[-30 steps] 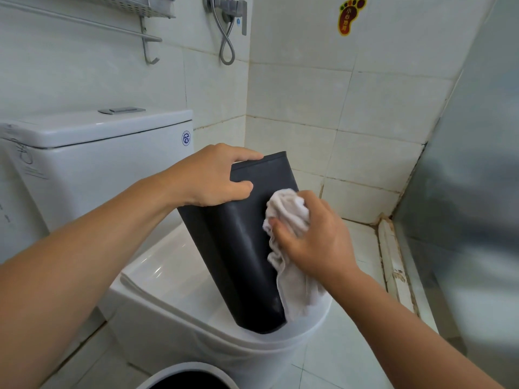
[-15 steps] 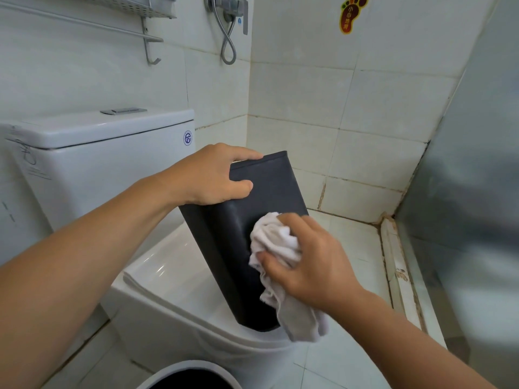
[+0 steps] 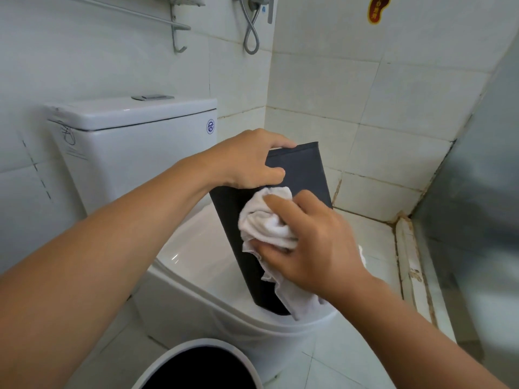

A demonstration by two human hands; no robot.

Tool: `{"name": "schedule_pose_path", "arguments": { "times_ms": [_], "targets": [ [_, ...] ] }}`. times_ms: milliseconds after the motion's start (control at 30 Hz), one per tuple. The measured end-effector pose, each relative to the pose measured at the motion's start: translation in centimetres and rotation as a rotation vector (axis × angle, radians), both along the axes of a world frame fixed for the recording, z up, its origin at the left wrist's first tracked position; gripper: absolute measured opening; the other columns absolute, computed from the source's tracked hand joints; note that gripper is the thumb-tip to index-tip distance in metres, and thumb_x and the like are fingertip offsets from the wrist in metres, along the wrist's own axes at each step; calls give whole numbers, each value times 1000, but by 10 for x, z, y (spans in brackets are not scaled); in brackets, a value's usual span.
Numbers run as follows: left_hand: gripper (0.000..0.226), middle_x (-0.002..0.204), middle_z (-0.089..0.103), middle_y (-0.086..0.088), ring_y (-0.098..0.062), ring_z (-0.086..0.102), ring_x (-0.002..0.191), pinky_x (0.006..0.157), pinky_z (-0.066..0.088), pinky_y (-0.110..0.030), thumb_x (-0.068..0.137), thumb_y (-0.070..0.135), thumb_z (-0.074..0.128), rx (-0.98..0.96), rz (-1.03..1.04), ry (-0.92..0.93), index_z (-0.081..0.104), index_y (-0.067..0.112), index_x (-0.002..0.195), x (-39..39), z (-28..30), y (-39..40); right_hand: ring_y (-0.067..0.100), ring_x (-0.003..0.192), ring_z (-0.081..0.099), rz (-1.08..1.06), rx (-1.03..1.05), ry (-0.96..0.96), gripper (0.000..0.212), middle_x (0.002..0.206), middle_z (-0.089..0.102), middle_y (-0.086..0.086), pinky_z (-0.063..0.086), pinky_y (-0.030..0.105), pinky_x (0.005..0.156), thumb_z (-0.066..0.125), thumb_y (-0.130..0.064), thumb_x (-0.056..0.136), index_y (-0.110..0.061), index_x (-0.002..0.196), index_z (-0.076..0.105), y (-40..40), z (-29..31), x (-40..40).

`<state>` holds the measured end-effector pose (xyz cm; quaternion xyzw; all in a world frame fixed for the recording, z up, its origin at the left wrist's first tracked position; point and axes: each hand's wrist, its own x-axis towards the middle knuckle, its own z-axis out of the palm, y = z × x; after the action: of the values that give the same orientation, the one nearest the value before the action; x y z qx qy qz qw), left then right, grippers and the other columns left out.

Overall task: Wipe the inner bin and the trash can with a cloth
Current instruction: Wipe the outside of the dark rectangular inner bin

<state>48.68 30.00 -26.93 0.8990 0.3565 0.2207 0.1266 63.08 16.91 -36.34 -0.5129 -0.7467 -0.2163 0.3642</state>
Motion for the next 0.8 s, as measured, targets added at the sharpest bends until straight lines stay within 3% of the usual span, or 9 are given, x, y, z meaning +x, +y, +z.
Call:
{"name": "schedule_pose_path", "arguments": {
  "times_ms": [133,267,400,500,667,800],
  "targets": [
    [60,151,54,12,-10,50,135,111,40,-27,92,31,67,-14,-8,0,51,37,150,-2,0,2,23,70,47,36,-23,-256,48,89,53,2,45,38,59,74,-46,84,-22,124,67,-9,-11,1],
    [61,151,53,11,-10,51,134,109,40,-26,92,30,67,-24,-17,-12,50,36,150,-4,-1,2,22,67,46,47,-81,-396,42,86,51,-1,42,35,56,69,-43,78,-26,116,67,-21,-19,9],
    [60,148,55,11,-4,52,111,89,38,-13,93,28,67,-22,-7,-20,51,35,150,-5,-1,4,24,67,46,-9,-42,-336,40,85,51,1,44,39,57,71,-44,83,-25,118,67,-7,-6,-1],
    [59,148,55,12,-2,50,105,79,31,-2,94,28,66,-16,-14,-17,50,34,151,-4,0,3,25,67,46,-50,-30,-216,45,85,52,3,45,42,58,73,-44,86,-22,124,67,3,-1,-6],
    [60,146,56,11,-4,52,111,93,36,-17,94,27,67,-9,-21,-12,50,31,151,-4,1,0,22,71,51,60,-135,-273,45,89,55,-2,48,38,61,73,-49,82,-24,120,68,-21,-26,11],
    [61,145,55,13,-9,52,123,96,35,-19,94,28,66,-8,-14,-6,49,32,152,-7,0,1,19,69,52,66,-175,-250,43,87,54,-5,49,35,59,68,-52,80,-27,115,68,-27,-30,15]
  ]
}}
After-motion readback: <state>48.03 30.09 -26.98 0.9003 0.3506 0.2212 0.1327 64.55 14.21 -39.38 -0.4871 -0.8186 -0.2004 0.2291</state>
